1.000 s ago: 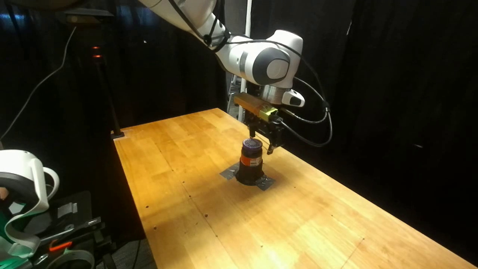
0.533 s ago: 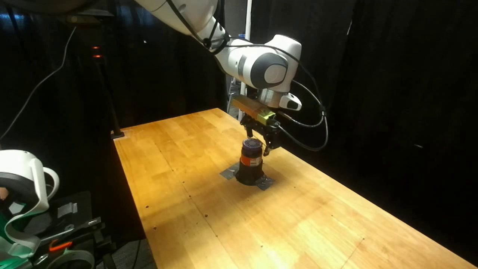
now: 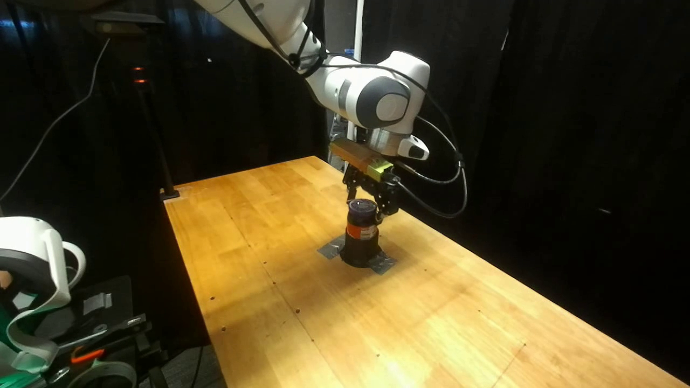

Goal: Put the rubber band around the jar.

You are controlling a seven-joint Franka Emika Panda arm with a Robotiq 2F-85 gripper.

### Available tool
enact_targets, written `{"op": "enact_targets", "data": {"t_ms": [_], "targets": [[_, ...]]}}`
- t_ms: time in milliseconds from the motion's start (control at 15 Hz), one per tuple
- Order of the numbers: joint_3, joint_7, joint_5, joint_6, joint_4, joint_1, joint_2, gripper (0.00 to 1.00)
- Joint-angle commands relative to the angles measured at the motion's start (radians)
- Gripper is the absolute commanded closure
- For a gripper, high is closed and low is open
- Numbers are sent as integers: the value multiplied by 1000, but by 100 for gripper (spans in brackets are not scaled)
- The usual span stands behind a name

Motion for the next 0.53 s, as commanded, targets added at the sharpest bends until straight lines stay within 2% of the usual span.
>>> {"op": "enact_targets", "data": {"t_ms": [0, 467], "targets": [[-4, 22, 8, 11, -124, 7, -102, 0], [-7, 15, 29, 88, -331, -15, -228, 0]]}}
